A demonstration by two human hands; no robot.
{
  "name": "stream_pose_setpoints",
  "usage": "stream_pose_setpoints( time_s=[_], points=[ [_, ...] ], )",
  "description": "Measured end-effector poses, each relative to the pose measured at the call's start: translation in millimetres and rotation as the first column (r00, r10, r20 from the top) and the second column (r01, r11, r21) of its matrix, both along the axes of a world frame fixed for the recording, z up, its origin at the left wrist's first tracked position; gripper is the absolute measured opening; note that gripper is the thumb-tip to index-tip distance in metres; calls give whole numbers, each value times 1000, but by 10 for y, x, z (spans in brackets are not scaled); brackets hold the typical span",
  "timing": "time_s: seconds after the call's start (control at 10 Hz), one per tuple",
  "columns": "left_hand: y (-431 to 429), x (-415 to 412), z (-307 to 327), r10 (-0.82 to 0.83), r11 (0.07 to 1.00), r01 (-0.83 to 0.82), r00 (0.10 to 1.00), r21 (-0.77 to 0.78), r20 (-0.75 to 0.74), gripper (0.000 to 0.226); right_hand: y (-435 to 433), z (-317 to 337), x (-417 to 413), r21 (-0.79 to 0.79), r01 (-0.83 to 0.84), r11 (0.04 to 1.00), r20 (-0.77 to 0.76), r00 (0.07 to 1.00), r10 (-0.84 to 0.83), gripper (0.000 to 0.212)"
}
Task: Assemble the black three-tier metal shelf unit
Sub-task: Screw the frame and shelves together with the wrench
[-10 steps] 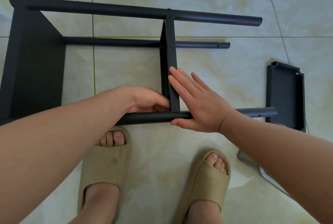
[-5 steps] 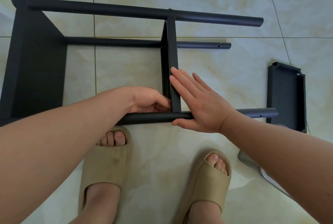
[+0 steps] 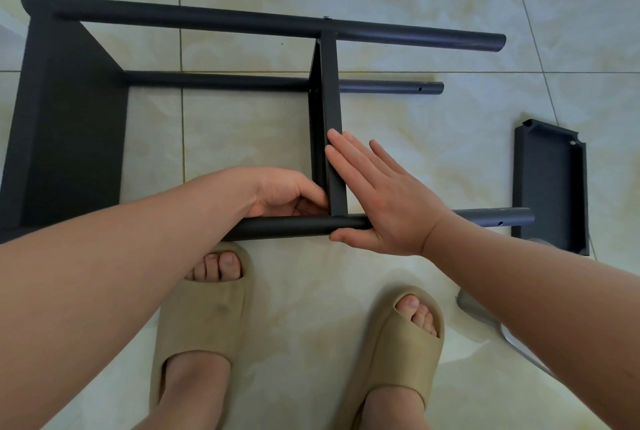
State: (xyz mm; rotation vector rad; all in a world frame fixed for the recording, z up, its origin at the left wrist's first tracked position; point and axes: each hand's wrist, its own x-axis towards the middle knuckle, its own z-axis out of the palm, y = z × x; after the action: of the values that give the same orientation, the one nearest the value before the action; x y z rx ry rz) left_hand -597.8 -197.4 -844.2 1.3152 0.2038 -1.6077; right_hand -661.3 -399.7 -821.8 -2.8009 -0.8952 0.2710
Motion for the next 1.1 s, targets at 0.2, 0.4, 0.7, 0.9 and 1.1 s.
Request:
stream_pose_setpoints(
  time_s=[0.2, 0.4, 0.7, 0.9, 1.1],
  points=[
    [-3, -15, -12, -13, 1000, 14, 998, -8, 64, 18, -1, -3, -5, 14, -1, 1000, 5, 1000, 1, 100],
    [3, -1, 5, -12, 1000, 12, 1000, -14, 14, 20, -2, 2, 0, 6, -3, 1000, -2, 1000, 3, 101],
    [16, -1, 20, 12, 998, -11, 1000, -63, 10, 22, 1, 1, -1, -1, -5, 1000, -3, 1000, 5, 100],
    [-29, -27, -6, -4, 999, 10, 989, -38, 147, 16, 1, 4, 1, -7, -8, 1000, -8, 1000, 7, 100],
    [4, -9, 2, 17, 998, -14, 998, -63, 55, 27, 0, 5, -1, 2, -6, 1000, -2, 1000, 6, 100]
  ],
)
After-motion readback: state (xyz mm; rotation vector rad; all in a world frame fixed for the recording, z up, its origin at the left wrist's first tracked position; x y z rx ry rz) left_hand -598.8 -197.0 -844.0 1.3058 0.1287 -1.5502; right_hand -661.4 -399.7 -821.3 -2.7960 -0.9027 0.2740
